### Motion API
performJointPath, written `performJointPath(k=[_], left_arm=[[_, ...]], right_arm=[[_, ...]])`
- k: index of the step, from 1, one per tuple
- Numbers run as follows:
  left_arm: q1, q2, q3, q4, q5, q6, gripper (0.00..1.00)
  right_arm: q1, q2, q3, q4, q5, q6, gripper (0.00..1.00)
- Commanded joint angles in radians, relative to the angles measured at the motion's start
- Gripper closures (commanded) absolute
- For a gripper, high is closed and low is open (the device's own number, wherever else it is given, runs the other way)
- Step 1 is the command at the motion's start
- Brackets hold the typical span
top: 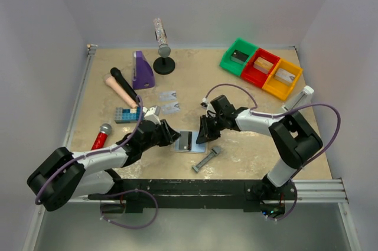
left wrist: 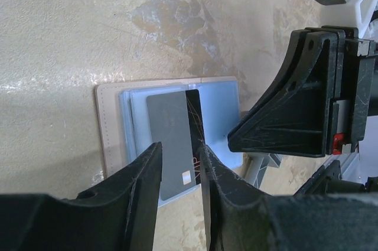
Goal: Take the credit cards out of the card holder
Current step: Remove the credit card from the card holder.
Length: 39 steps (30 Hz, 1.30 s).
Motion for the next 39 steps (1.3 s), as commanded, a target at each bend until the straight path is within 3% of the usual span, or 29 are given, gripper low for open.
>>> performJointPath(k=[1,5,8,11,21,30,39], left_arm=[[0.004,0.004,0.0,0.064,0.008,-0.01,0.64],[0.004,0.019,-0.003,0.067,0.008,-0.008,0.64],[0.002,0.033,-0.007,0.065,0.005,-0.011,0.65],[0.004,0.039,-0.018,0.05,-0.027,-0.02,0.68],[0.002,0.076,-0.05,0.088,-0.024,-0.04,0.73],[0.004,-0.033,-0.078,0.094,-0.05,-0.042,0.74],[0.001,0.021,-0.064,0.148,-0.014,-0.039,0.77]], right_arm=[[0.001,0.01,-0.005,0.017,0.032,0.0,0.83],[0.001,0.017,0.006,0.0,0.041,-0.012,0.81],[0.001,-0.006,0.003,0.038,0.018,0.006,0.63],[0.001,-0.019,0.013,0.057,0.0,0.031,0.52],[0.005,0.03,0.036,0.103,-0.043,0.092,0.52],[0.027,-0.104,0.016,0.107,0.018,0.103,0.51],[0.061,-0.005,0.073,0.063,0.023,0.152,0.51]])
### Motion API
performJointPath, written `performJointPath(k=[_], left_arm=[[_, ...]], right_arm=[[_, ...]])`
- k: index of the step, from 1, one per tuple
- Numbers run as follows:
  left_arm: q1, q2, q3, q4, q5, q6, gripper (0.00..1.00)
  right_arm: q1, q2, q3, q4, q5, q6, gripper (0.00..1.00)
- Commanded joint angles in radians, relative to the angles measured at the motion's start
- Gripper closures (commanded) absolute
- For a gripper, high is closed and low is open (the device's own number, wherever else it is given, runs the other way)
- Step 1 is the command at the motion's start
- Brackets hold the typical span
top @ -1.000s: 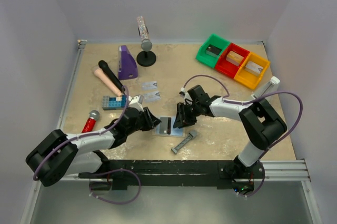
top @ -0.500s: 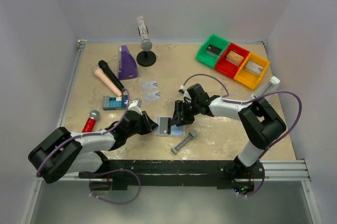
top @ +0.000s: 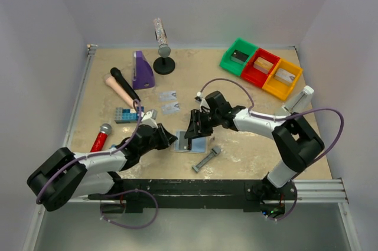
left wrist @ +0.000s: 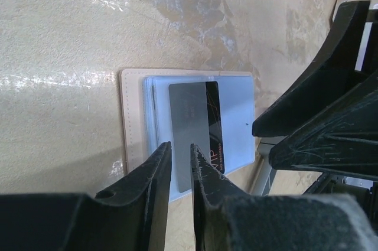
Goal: Take the credit cards out of the card holder
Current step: Remove the credit card from the card holder.
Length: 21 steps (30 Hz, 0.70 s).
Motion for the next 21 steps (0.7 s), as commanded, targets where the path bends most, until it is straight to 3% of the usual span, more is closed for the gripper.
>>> performJointPath(k=[1,21], left_arm=[[0.002,0.036,0.011,0.085,0.017,-0.004,0.77],[0.003,0.115,-0.015,0.123,0.017,-0.013,0.87]], right_arm=[[0.003,0.045,0.008,0.01,0.012,0.045,0.51],[0.003,0.129,-0.026,0.11,-0.023,0.105,0.51]])
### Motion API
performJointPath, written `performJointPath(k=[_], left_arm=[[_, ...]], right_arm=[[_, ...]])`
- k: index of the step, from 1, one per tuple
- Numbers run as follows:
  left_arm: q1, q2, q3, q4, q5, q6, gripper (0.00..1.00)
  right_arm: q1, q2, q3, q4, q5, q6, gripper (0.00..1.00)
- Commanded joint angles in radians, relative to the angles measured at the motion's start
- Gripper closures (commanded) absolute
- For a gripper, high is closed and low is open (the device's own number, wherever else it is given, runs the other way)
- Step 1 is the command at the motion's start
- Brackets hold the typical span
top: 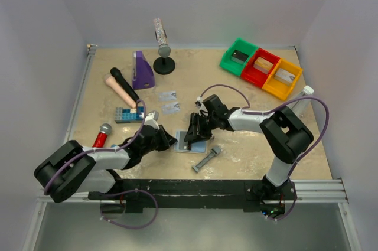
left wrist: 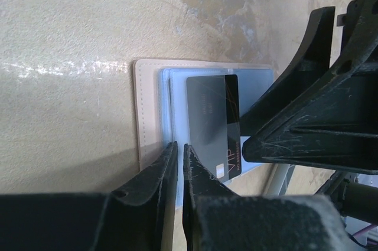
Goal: Take the credit cards out of the card holder
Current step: Remove the credit card from the card holder.
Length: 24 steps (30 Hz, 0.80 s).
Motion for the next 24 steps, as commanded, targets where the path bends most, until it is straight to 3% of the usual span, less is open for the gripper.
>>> performJointPath(k=[1,10,24], left_arm=[[0.003,0.013,-0.014,0.058,0.002,-0.014,0.88],[0.003,-0.004,-0.041,0.063,0.002,-0.019,0.89],[0.003,-0.101,0.002,-0.043,-0.035,0.017,0.85]], right_arm=[[0.001,-0.006,-0.028,0.113,-0.033,0.042,0.51],[0.001,-0.002,-0.058,0.25,-0.087,0.085,0.56],[-0.001,0.031,-0.056,0.262,-0.1,0.097,0.56]])
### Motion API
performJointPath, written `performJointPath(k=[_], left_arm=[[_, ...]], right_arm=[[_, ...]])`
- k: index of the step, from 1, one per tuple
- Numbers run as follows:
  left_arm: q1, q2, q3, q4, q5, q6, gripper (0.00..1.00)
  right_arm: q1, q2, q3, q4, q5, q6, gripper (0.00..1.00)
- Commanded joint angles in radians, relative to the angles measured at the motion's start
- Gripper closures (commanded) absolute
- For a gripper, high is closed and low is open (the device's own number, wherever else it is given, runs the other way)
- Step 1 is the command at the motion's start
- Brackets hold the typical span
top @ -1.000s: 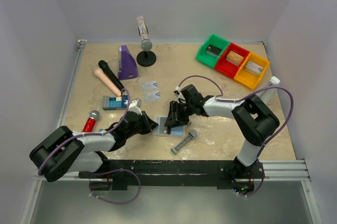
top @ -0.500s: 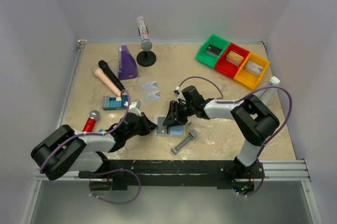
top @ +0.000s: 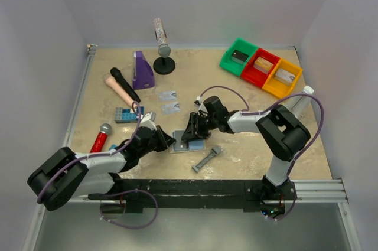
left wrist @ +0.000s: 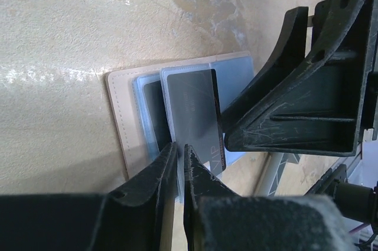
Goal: Take the credit cards out of the card holder
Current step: Remove the credit card from the card holder.
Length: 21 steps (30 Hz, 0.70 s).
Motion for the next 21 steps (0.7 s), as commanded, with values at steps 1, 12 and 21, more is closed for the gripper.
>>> performJointPath(k=[1,12,21], left_arm=[[0.003,-0.009,0.043,-0.033,-0.027,0.035,0.85],[0.003,-0.038,0.063,-0.113,-0.047,0.039,0.76],[0.003,-0.084,0.065,-0.135,-0.068,0.053,0.67]], right_arm=[[-0.002,0.0,-0.002,0.047,-0.039,0.016,0.56],[-0.002,-0.008,0.009,0.017,-0.036,0.004,0.56],[0.0,-0.006,0.016,0.024,-0.038,0.007,0.55]])
